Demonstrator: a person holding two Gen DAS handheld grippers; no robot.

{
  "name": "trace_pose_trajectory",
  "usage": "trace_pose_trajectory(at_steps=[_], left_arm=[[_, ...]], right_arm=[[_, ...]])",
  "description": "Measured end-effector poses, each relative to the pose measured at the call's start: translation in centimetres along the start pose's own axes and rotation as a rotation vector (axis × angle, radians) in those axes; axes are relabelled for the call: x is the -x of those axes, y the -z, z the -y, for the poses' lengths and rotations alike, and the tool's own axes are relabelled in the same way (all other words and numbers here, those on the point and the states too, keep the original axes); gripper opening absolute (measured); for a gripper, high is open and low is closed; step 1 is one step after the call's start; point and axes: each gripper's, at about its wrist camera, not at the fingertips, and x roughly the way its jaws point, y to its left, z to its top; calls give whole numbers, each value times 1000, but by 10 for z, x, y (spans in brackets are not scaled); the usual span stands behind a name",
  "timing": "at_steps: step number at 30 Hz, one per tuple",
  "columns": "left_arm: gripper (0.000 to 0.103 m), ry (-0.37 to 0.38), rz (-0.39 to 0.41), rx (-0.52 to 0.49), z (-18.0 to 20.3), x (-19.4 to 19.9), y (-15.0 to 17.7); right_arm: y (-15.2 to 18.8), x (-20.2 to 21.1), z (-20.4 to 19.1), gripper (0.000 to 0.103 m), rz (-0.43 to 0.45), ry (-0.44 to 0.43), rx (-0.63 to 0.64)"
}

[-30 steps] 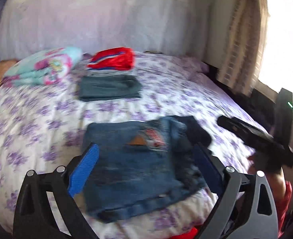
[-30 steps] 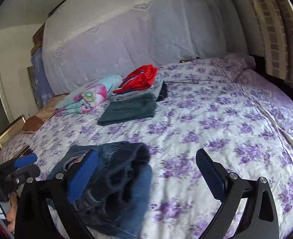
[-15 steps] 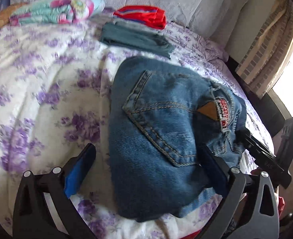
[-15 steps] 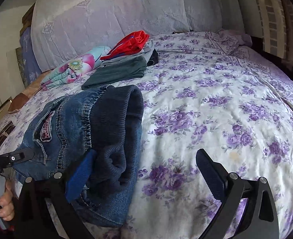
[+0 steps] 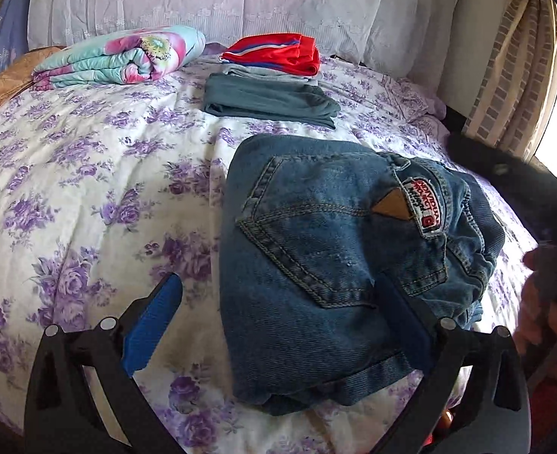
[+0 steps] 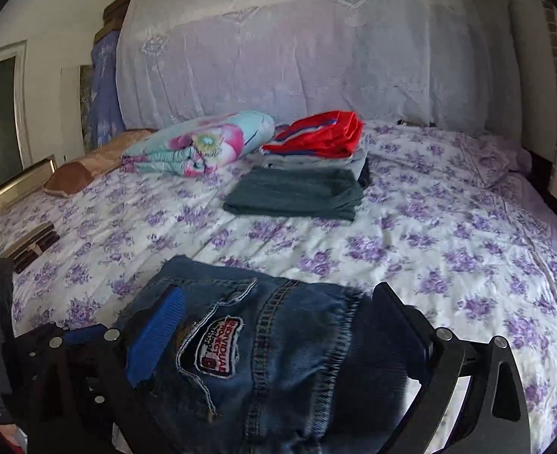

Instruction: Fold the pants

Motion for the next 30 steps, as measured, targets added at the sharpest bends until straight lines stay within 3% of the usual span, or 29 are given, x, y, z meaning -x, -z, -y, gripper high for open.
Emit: trace_pose_trajectory(at_steps=[2, 6, 12, 15, 17, 18, 19, 21, 23, 30], left_arm=[[99, -11, 9, -12, 1, -1, 3], [99, -34, 27, -35, 7, -2, 7], [99, -49, 42, -43, 6, 0, 10], [99, -57, 48, -55, 6, 0, 10], [99, -64, 54, -62, 7, 1, 11], [99, -65, 55, -61, 7, 1, 11], [99, -63, 54, -60, 7, 1, 10], [99, -60, 45, -59, 8, -1, 11], [99, -69, 52, -67, 9, 0, 12], [99, -85, 60, -68, 10, 0, 12]], right_arm=[[11, -35, -3, 100, -115, 50, 38], [18, -45, -1, 99, -143, 72, 52], [14, 3, -10, 99, -14, 88, 64], [26, 26, -1, 99, 31, 142, 51], [39, 28, 10, 99, 12, 185, 38], [50, 20, 19, 99, -40, 209, 30], [59, 10, 28, 99, -83, 196, 7], [78, 1, 62, 100, -90, 34, -191], [84, -6, 82, 100, -123, -75, -338], [64, 37, 55, 99, 28, 27, -207]])
